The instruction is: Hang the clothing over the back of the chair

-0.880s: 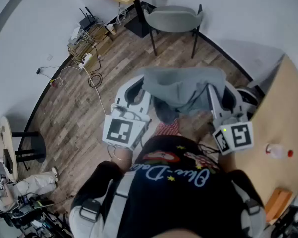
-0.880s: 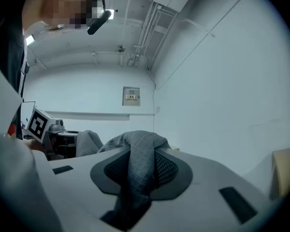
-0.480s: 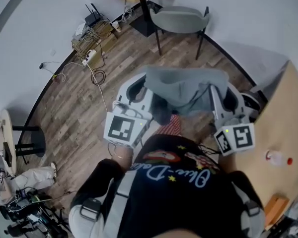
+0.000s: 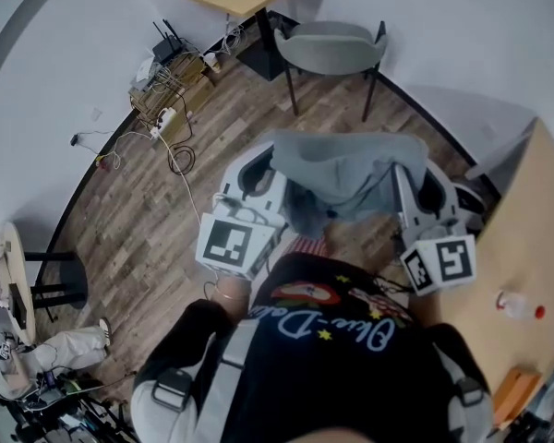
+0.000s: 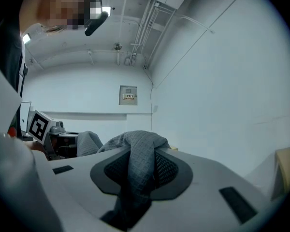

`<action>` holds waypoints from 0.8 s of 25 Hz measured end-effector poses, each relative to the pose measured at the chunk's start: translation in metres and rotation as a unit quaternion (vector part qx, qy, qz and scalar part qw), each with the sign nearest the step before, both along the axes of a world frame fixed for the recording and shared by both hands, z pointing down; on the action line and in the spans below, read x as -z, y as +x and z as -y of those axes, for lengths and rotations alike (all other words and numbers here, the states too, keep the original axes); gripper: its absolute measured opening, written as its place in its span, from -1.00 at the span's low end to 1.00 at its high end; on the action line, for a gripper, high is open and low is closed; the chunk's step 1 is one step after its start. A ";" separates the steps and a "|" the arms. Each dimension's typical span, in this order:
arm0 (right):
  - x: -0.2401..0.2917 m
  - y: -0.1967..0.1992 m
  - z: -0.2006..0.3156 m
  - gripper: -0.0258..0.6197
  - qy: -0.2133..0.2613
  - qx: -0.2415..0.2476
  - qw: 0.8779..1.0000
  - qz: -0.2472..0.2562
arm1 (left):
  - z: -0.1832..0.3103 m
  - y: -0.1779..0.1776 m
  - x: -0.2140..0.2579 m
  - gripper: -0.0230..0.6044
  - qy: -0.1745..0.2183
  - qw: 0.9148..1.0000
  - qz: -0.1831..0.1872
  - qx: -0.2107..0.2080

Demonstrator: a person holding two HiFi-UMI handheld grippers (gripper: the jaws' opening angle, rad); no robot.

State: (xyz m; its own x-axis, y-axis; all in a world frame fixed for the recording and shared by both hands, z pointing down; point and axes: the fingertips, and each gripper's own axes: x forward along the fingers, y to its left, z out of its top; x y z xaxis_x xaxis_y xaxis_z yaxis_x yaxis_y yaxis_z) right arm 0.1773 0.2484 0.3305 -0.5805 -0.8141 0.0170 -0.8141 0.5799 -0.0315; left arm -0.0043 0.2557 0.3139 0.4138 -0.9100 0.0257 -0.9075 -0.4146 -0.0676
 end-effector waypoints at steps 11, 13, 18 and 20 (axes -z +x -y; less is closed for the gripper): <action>0.008 -0.008 0.045 -0.65 -0.013 -0.056 0.998 -0.002 | 0.067 -0.008 0.007 -0.85 -0.001 0.998 -0.002 -0.061; 0.008 -0.010 0.054 -0.65 -0.012 -0.065 0.998 -0.007 | 0.079 -0.010 0.008 -0.85 0.002 0.998 -0.004 -0.068; 0.013 -0.018 0.081 -0.65 -0.009 -0.077 0.997 -0.009 | 0.111 -0.017 0.010 -0.85 0.003 0.997 -0.008 -0.080; 0.014 -0.020 0.091 -0.65 -0.010 -0.083 0.996 -0.007 | 0.123 -0.023 0.010 -0.85 0.001 0.997 -0.011 -0.082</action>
State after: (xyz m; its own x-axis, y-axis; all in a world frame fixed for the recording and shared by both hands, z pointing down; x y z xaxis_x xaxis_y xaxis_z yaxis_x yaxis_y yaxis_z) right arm 0.1569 0.1577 0.3167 -0.4374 -0.8983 0.0418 -0.8992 0.4365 -0.0300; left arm -0.0269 0.1331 0.3040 0.5569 -0.8305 0.0130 -0.8292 -0.5568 -0.0485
